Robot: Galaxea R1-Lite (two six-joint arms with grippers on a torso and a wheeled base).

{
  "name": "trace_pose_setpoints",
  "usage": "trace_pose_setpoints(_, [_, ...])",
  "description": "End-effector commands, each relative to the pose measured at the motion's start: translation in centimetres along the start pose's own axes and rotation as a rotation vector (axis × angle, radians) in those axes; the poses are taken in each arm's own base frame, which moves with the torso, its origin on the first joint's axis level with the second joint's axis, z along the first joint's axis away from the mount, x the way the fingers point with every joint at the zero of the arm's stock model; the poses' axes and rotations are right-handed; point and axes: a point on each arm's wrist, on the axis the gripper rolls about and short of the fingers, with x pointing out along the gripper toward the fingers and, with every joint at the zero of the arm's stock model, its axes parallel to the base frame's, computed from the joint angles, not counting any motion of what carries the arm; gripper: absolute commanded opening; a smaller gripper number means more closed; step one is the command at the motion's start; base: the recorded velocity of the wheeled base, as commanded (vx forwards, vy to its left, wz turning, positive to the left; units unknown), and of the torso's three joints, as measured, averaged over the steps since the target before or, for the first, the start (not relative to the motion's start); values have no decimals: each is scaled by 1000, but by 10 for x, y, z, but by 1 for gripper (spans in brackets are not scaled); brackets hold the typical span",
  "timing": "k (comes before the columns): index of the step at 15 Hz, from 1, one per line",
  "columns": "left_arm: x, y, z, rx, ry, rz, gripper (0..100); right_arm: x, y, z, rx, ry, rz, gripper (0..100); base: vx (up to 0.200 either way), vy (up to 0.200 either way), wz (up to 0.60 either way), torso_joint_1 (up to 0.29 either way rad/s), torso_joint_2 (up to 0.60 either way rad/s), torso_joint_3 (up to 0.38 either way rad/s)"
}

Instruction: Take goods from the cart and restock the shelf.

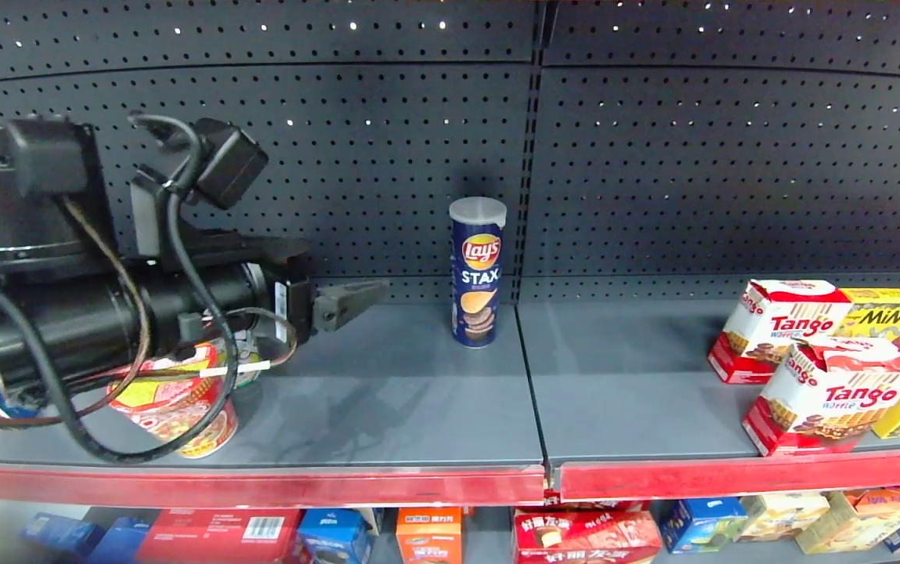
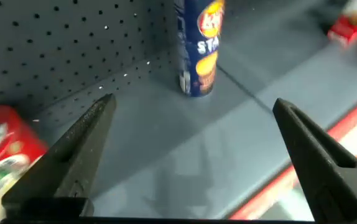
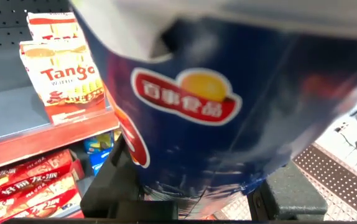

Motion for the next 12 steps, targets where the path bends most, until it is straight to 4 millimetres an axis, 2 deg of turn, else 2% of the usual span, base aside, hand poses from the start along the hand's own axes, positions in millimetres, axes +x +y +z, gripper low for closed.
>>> trace_pose_setpoints(1, [40, 7, 4, -97, 10, 8, 100, 2, 0, -2, -2, 13, 2, 0, 0, 0, 0, 0, 0, 0])
trace_pose_setpoints(3, [60, 13, 3, -157, 14, 17, 100, 3, 1, -4, -4, 22, 5, 0, 0, 0, 0, 0, 0, 0])
trace_pose_setpoints(7, [101, 21, -15, -162, -17, 29, 100, 7, 1, -5, -15, 41, 10, 0, 0, 0, 0, 0, 0, 0])
trace_pose_setpoints(12, [126, 24, -16, -206, -58, 22, 100, 17, 2, -8, -19, 96, 15, 0, 0, 0, 0, 0, 0, 0])
